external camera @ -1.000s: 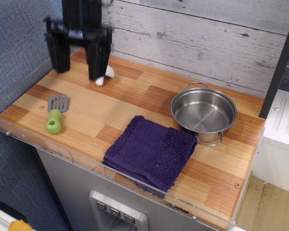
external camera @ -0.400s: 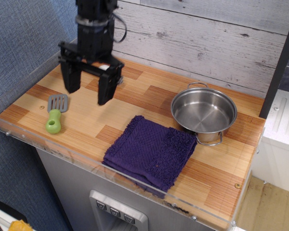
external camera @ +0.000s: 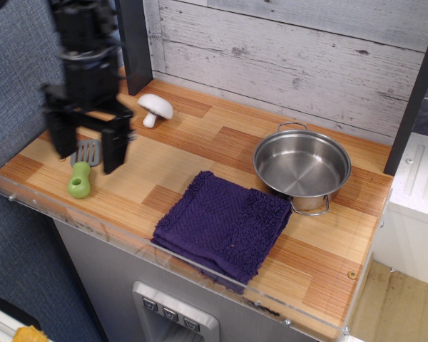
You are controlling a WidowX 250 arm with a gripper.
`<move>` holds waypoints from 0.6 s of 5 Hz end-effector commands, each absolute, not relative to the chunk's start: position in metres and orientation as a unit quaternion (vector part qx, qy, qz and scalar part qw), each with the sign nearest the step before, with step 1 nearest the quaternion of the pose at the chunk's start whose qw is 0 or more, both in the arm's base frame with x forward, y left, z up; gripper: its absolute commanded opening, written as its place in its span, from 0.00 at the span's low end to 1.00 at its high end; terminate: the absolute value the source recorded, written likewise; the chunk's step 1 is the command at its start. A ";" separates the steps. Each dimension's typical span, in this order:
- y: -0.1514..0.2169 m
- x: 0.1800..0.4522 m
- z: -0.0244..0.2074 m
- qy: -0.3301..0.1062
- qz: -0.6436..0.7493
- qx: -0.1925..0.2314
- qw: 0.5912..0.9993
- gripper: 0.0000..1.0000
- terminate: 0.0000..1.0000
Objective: Move the spatula and place on purple towel
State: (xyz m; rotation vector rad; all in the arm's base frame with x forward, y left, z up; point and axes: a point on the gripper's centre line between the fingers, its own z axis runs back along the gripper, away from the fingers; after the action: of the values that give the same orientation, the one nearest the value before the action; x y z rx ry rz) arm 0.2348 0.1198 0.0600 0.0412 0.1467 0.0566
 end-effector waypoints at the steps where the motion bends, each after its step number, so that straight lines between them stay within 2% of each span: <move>1: 0.146 0.238 0.069 0.038 0.041 0.025 0.998 1.00 0.00; 3: 0.142 0.263 0.045 0.037 0.026 0.048 0.998 1.00 0.00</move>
State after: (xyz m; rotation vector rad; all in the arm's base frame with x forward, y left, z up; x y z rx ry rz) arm 0.2558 0.1376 0.0337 0.0748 0.1158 0.0467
